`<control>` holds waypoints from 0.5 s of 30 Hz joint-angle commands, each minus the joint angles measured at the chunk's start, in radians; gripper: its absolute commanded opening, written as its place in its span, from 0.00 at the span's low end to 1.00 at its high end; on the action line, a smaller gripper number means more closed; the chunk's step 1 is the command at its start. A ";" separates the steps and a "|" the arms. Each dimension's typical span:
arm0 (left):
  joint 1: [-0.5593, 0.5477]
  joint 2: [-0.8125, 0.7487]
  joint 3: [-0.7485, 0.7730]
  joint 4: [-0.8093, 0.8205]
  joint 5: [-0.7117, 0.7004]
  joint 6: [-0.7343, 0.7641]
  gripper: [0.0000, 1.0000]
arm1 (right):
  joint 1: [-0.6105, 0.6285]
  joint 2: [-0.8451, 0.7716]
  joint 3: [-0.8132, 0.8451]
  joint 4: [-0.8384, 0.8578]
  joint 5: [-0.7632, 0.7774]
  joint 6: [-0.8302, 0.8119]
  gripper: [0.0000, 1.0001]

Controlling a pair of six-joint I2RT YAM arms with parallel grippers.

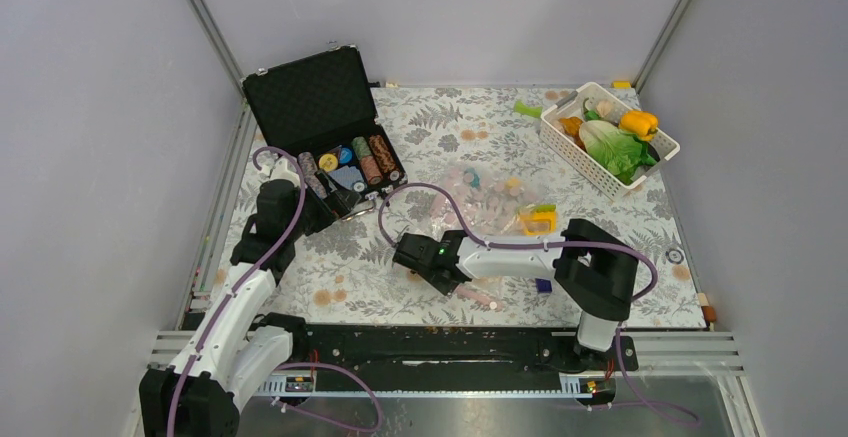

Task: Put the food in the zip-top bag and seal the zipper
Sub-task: Pick up the zipper food storage bag at the center of the board.

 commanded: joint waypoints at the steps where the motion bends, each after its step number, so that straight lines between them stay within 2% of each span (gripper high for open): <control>1: 0.003 -0.011 0.009 0.034 0.018 0.020 0.99 | 0.005 -0.031 0.022 0.017 0.089 0.028 0.00; 10: -0.002 -0.051 -0.005 0.106 0.153 -0.003 0.99 | 0.003 -0.249 -0.012 0.091 0.238 0.062 0.00; 15: -0.095 -0.086 -0.018 0.212 0.204 -0.076 0.99 | -0.002 -0.367 0.036 0.101 0.334 0.048 0.00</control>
